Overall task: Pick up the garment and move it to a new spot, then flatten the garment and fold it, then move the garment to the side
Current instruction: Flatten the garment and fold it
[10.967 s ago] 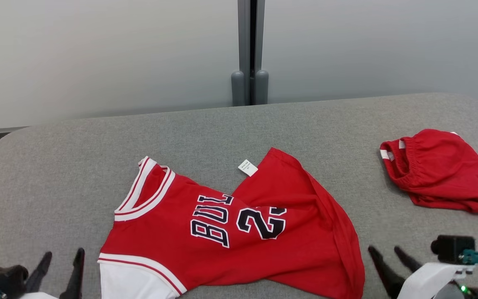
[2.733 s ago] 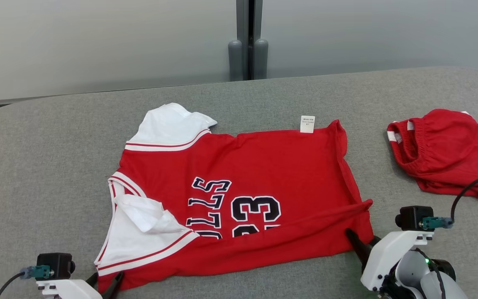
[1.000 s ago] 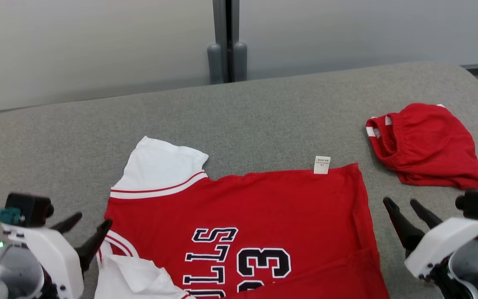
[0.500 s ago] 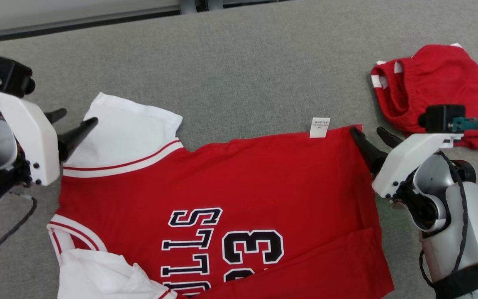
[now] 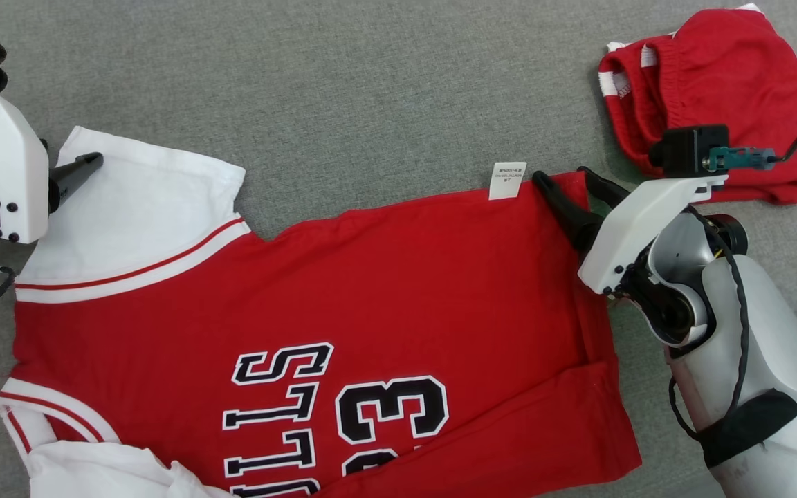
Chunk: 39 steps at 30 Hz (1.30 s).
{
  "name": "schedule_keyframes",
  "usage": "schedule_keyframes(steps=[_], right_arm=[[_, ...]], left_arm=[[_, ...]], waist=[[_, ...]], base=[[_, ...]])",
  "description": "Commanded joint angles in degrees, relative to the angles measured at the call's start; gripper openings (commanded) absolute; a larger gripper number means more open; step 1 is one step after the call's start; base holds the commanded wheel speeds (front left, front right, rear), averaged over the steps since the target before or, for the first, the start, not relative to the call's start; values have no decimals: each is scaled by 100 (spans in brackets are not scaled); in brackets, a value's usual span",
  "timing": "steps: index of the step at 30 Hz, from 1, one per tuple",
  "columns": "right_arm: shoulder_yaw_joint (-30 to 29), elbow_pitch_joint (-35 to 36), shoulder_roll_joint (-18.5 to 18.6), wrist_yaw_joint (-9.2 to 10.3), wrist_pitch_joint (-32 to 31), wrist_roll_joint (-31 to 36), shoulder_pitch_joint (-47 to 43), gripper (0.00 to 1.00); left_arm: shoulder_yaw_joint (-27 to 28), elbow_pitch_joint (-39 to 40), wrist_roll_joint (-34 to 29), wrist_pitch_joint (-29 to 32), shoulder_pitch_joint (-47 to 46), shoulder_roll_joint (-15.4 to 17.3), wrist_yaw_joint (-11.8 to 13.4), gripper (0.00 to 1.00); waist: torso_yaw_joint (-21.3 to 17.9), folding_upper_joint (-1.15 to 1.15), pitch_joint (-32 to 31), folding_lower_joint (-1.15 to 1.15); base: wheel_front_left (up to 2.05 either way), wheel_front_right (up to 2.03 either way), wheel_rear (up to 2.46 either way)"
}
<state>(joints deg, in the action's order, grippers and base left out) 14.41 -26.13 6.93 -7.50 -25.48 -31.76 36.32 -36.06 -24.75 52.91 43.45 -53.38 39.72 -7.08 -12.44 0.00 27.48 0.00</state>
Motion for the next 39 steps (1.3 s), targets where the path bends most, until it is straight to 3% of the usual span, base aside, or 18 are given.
schedule_keyframes(steps=[1, 2, 4, 5, 6, 7, 8, 15, 25, 33, 39], right_arm=[[139, -116, -20, 2, -4, -56, -33, 100], [209, -137, -14, 2, 25, -96, -8, 95], [337, -174, 7, 2, 69, -177, 12, 60], [389, -183, 14, 1, 97, -213, 17, 45], [442, -192, 19, 1, 127, -244, 33, 31], [495, -203, 37, 1, 158, -277, 54, 8], [525, -221, 59, 2, 197, -315, 64, 0], [468, -436, 204, 3, 838, -418, 47, 0], [425, -904, 439, 3, 1425, -458, -111, 0], [803, -805, 753, 3, 1299, -637, -386, 0], [1064, -779, 1091, 3, 1078, -759, -600, 0]], left_arm=[[-26, -96, -14, 31, -121, 49, -39, 100], [-59, -163, 46, 70, -138, 38, -36, 100], [-126, -268, 186, 149, -153, -22, -46, 100], [-160, -289, 222, 159, -170, -29, -49, 78], [-220, -285, 231, 173, -182, -20, -51, 39], [-281, -283, 239, 169, -186, -9, -52, 0], [-330, -299, 265, 158, -198, 3, -53, 0], [-420, -532, 234, -470, -275, 18, -41, 0], [-667, -716, 680, -1042, 67, 58, -42, 0], [-1004, -66, 1420, -626, 471, 317, -42, 0], [-1209, 647, 2034, -75, 887, 784, -42, 0]], waist=[[-83, 0, 73, 0], [-109, 0, 91, 0], [-137, 0, 107, 0], [-144, 0, 112, 0], [-149, 0, 113, 0], [-151, 0, 106, 0], [-149, 0, 85, 0], [-7, 0, -267, 0], [337, 0, -967, 0], [462, 0, -1512, 0], [556, 0, -1832, 0]], base=[[0, 0, 0], [0, 0, 0], [0, 0, 0], [0, 0, 0], [0, 0, 0], [0, 0, 0], [0, 0, 0], [0, 0, 0], [0, 0, 0], [0, 0, 0], [0, 0, 0]])
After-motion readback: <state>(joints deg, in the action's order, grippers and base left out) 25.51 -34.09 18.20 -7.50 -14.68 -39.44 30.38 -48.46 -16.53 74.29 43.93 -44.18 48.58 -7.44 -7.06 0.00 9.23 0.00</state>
